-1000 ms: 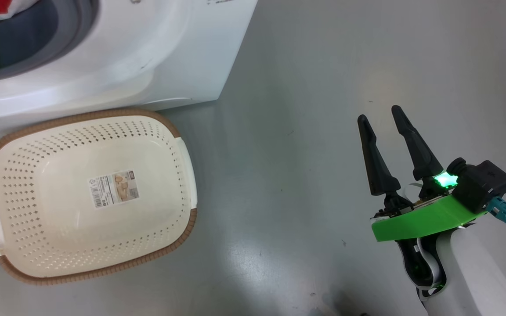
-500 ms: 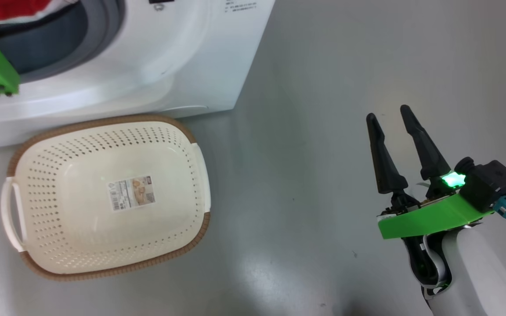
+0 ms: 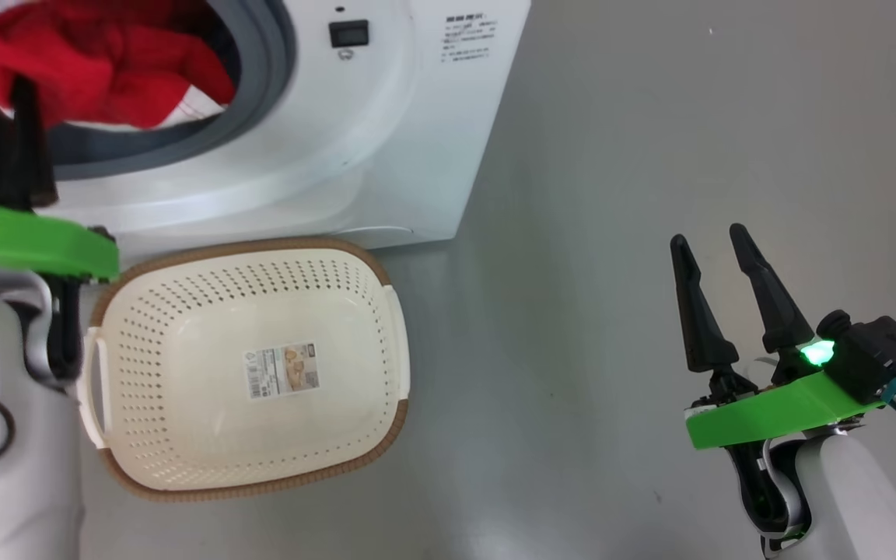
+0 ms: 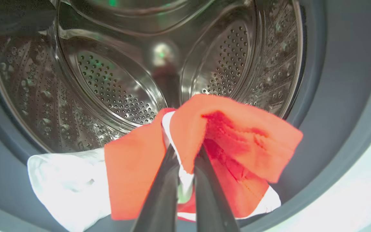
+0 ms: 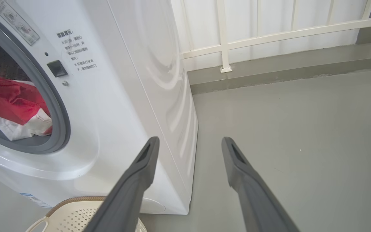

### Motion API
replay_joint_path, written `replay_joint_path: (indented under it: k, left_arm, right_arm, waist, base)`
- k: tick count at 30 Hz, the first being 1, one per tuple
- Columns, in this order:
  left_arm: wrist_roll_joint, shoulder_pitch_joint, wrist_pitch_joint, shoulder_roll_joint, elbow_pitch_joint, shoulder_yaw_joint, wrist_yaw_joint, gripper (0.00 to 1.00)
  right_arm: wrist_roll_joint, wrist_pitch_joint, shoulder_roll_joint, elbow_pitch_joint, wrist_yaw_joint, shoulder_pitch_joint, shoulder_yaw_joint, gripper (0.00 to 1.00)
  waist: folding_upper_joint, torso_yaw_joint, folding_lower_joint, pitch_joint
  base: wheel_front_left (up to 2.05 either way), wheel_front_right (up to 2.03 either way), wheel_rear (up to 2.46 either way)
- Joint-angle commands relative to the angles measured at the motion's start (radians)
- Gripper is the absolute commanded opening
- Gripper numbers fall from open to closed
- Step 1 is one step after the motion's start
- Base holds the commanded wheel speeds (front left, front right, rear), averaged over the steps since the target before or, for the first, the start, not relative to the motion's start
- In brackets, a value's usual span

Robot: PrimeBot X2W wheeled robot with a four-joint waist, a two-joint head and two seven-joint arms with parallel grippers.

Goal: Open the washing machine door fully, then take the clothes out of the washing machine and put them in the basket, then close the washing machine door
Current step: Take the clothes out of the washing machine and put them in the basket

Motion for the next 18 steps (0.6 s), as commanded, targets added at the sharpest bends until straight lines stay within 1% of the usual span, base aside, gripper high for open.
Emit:
replay_joint_path:
  k: [1,4,6,13,16,18]
  left_arm:
    - [-0.001,0.030,-0.005,0.032,-0.052,0.037,-0.004,0.00]
    - [-0.002,0.088,-0.005,0.003,-0.127,0.057,-0.006,0.00]
    - [-0.004,0.126,-0.005,-0.010,-0.179,0.054,-0.006,0.00]
    - [-0.012,0.237,-0.005,-0.035,-0.353,0.036,-0.006,0.00]
    - [-0.014,0.273,-0.005,-0.045,-0.427,0.045,-0.007,0.00]
    - [-0.015,0.285,-0.005,-0.049,-0.452,0.048,-0.007,0.00]
  right_arm:
    - [-0.014,-0.006,0.002,-0.022,0.008,0.019,0.014,1.00]
    - [-0.017,-0.006,0.002,-0.021,0.008,0.031,0.007,1.00]
    - [-0.018,-0.006,0.002,-0.019,0.008,0.038,0.005,1.00]
    - [-0.018,-0.006,0.002,-0.015,0.008,0.057,0.006,1.00]
    - [-0.018,-0.006,0.002,-0.014,0.008,0.060,0.009,1.00]
    - [-0.017,-0.006,0.002,-0.013,0.008,0.061,0.009,1.00]
  waist:
    - [0.0000,0.022,0.0000,-0.027]
    - [0.0000,0.033,0.0000,-0.045]
    - [0.0000,0.038,0.0000,-0.057]
    - [0.0000,0.050,0.0000,-0.088]
    - [0.0000,0.051,0.0000,-0.096]
    - [0.0000,0.051,0.0000,-0.098]
  base:
    - [0.00,0.00,0.00]
    - [0.00,0.00,0.00]
    - [0.00,0.00,0.00]
    - [0.00,0.00,0.00]
    - [0.00,0.00,0.00]
    - [0.00,0.00,0.00]
